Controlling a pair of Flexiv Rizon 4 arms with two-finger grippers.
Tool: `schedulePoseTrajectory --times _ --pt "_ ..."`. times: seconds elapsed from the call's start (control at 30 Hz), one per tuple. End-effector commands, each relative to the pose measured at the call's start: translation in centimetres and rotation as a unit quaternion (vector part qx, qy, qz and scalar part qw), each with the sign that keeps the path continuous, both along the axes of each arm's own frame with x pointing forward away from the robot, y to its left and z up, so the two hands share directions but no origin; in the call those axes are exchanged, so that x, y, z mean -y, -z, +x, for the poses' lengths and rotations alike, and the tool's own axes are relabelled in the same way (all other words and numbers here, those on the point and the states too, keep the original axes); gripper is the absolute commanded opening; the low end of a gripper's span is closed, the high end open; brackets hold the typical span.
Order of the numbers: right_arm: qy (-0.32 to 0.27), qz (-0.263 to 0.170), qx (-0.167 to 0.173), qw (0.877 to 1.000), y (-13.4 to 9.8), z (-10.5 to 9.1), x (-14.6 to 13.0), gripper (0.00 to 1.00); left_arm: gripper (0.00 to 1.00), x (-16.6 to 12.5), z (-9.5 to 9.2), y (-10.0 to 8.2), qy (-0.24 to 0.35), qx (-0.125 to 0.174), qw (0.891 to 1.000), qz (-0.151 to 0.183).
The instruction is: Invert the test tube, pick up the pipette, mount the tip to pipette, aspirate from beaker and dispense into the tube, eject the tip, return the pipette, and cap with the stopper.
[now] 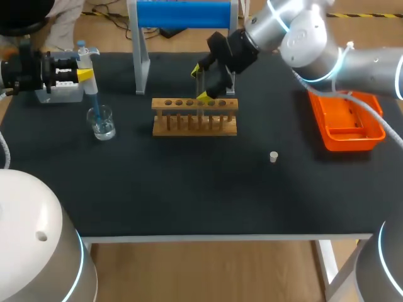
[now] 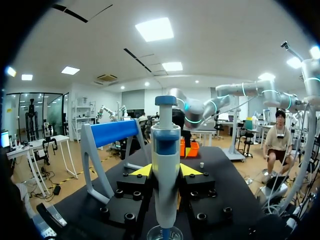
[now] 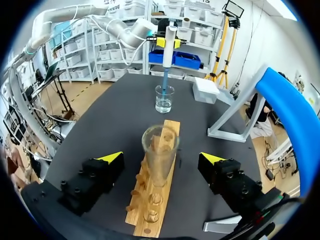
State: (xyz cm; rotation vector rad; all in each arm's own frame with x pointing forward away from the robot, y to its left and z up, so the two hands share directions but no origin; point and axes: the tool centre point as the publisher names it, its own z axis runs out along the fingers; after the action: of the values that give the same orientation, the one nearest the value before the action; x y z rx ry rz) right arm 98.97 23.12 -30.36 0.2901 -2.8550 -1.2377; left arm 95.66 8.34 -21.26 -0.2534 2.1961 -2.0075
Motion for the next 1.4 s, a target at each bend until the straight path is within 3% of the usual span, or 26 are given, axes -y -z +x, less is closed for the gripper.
schedulePoseTrajectory --times 0.03,1.4 --pt "0.001 -0.003 -0.007 1.000 -0.34 0.00 0.22 1.00 0.00 0.06 -0.06 -0.06 -0.001 0.000 1.000 0.000" --pt "0.013 -0.003 0.001 1.000 -0.53 -0.61 0.37 1.00 0.00 0.08 -0.09 -0.15 -0.001 0.001 1.000 0.001"
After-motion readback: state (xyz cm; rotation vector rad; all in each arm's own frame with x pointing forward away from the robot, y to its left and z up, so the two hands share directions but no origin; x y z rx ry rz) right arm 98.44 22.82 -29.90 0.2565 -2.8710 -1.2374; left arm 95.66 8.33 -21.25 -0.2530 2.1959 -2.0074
